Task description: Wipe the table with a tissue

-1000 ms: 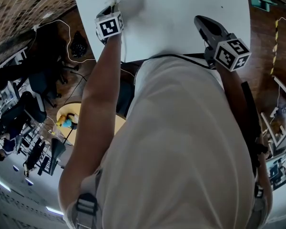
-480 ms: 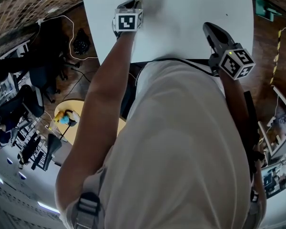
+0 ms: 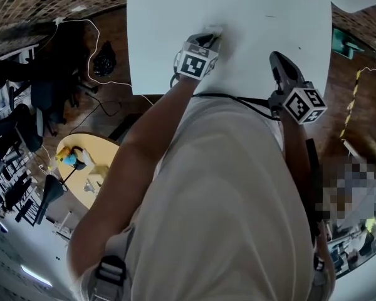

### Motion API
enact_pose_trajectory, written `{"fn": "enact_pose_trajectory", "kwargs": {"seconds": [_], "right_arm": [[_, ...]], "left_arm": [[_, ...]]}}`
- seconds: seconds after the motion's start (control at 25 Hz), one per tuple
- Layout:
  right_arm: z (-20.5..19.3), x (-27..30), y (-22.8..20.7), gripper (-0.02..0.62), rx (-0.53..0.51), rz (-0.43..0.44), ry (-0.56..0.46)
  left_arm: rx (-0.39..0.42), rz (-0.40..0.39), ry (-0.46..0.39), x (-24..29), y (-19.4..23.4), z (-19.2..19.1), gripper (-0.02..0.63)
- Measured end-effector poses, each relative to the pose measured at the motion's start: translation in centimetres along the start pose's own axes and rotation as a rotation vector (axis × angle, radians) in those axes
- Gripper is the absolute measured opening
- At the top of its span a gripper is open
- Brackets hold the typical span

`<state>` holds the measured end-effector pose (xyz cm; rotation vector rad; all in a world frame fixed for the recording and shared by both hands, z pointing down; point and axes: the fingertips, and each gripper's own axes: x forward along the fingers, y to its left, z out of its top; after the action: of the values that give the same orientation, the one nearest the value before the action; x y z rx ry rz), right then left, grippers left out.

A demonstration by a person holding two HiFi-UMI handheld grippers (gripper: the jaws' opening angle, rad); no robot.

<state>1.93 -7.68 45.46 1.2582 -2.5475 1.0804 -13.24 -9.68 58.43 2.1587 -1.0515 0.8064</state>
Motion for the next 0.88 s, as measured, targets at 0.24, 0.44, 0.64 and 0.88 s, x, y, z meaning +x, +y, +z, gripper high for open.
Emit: {"fn": "enact_pose_trajectory", "kwargs": {"seconds": [0.24, 0.44, 0.64, 0.88], "right_arm": [[-0.5, 1.1, 1.4, 0.008, 0.000, 0.010, -0.040], [-0.5, 0.1, 1.4, 0.008, 0.011, 0.018, -0.060], [-0.3, -1.5, -0.4, 0.008, 0.004, 0.023, -0.043], [0.1, -1.8, -2.8, 0.008, 0.015, 0.062, 0.015]], "left_arm": [[-0.016, -0.037, -0.056, -3.4, 0.0, -1.4, 0.060], [-0.045, 0.000, -0.077, -4.3, 1.2, -1.5, 0.060], [-0.104, 0.069, -0.086, -3.5, 1.8, -0.4, 0.060], [-0.163, 0.152, -0.082, -2.4, 1.9, 1.3, 0.061]]}}
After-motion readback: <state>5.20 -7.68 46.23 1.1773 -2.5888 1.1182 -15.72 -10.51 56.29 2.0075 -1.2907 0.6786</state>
